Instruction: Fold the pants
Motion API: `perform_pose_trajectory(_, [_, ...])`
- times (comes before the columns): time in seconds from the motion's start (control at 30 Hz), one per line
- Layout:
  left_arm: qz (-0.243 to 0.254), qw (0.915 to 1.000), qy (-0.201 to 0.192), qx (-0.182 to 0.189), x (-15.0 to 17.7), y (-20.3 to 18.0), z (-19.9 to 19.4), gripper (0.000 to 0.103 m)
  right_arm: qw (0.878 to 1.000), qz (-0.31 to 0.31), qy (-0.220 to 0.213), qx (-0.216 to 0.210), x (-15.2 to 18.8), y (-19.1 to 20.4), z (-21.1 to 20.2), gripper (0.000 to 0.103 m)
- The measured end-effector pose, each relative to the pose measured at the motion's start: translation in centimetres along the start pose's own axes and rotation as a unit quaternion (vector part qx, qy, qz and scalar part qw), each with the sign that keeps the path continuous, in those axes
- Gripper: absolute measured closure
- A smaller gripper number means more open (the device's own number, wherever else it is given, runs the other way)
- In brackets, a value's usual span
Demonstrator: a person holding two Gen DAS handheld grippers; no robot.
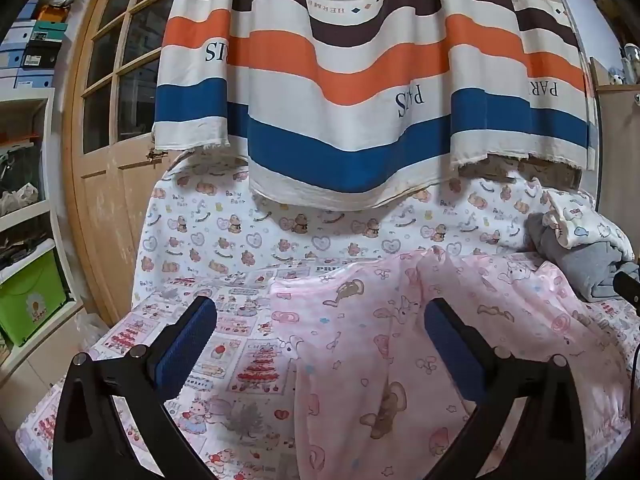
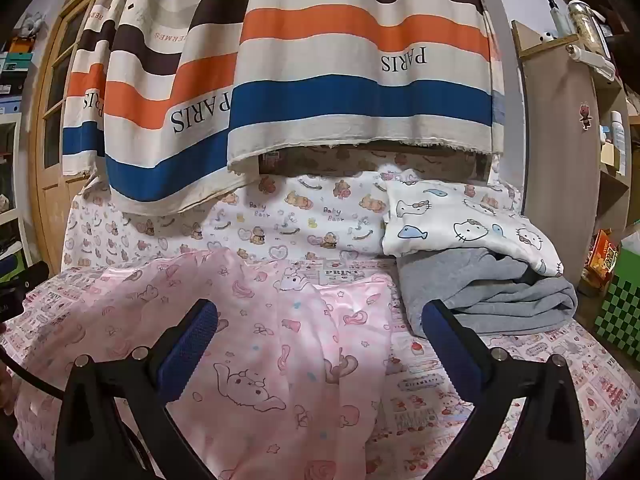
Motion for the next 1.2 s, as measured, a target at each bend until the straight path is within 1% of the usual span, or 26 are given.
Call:
perform_pose_trajectory(0.17, [-0.004, 1.0000, 0.005, 0.002, 0.06, -0.03, 0.13, 0.000, 1.000, 0.000, -0.002, 0.001, -0.02, 0.01, -0.01, 0.000])
perform_pose_trajectory(0.3, [-0.006, 1.0000, -0.001, 0.002, -0.01, -0.02, -0.03, 0.000, 1.000, 0.001, -0.002, 0.003, -0.02, -0.04, -0.06, 0.000])
perform_pose_trajectory(0.37, [-0.004, 1.0000, 0.003, 0.003, -0.01, -0.11, 0.31, 0.000, 1.000, 0.000, -0.001, 0.002, 0.02, 0.11, -0.06, 0.000])
perform_pose_trajectory(0.47, [-0.004, 1.0000, 0.004, 0.003, -0.02, -0.04, 0.38, 0.000, 1.000, 0.003, -0.001, 0.011, 0.10, -0.05, -0.20, 0.000])
perform_pose_trajectory(1.13, [-0.006, 1.0000, -0.001, 0.003, -0.20, 0.15, 0.42, 0.000, 1.000, -0.004, 0.002, 0.007, -0.03, 0.13, 0.05, 0.000])
perform_pose_trajectory(1.2, [-0.006, 1.0000, -0.003, 0.002, -0.03, 0.25, -0.12, 0.000, 1.000, -0.004, 0.001, 0.008, -0.05, 0.10, 0.02, 0.000])
Point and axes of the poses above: each gripper's, at about its wrist camera, not at the fingertips, and z roughly the way its jaws point, y to its left, x to its underside, the point moved 8 cm from there along z, roughly the way its jaws point, and after that the axes turned 5 degrees about y, right-handed, at the moved point
